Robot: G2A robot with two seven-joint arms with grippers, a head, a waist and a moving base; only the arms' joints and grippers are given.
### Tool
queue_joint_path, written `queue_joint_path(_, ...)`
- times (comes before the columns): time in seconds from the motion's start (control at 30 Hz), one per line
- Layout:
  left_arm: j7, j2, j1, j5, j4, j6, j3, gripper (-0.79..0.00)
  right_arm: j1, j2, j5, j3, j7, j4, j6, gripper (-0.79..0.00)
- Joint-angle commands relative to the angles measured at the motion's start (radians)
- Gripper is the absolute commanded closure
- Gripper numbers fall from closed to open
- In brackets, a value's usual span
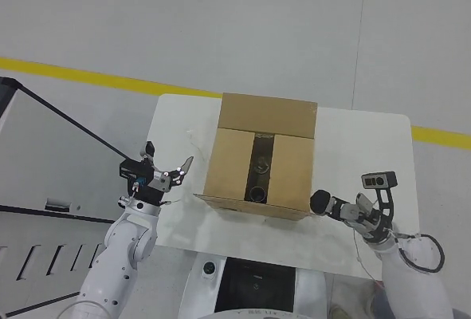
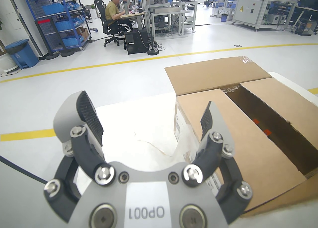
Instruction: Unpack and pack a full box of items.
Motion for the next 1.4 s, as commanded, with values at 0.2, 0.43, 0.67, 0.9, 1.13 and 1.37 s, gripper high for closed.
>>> queue_joint_path(0.2, 0.000, 0.000, 0.000, 0.000, 0.000, 0.000, 0.000, -0.785, -0.038, 0.010, -0.023, -0.017, 0.093, -0.034, 0.051, -0.785)
queue_joint_path(0.43, 0.000, 0.000, 0.000, 0.000, 0.000, 0.000, 0.000, -0.785, -0.063, 0.022, -0.127, -0.036, 0.112, -0.037, 0.070, -0.785)
queue_joint_path(0.67, 0.000, 0.000, 0.000, 0.000, 0.000, 0.000, 0.000, -0.785, -0.077, 0.038, -0.212, -0.045, 0.093, 0.010, 0.051, -0.785)
queue_joint_path(0.9, 0.000, 0.000, 0.000, 0.000, 0.000, 0.000, 0.000, -0.785, -0.046, 0.046, -0.288, -0.085, 0.014, 0.099, -0.029, -0.785)
queue_joint_path(1.13, 0.000, 0.000, 0.000, 0.000, 0.000, 0.000, 0.000, -0.785, 0.008, 0.051, -0.312, -0.142, -0.050, 0.206, -0.092, -0.785)
queue_joint_path(1.37, 0.000, 0.000, 0.000, 0.000, 0.000, 0.000, 0.000, -0.785, 0.032, 0.054, -0.266, -0.182, -0.070, 0.248, -0.112, -0.785)
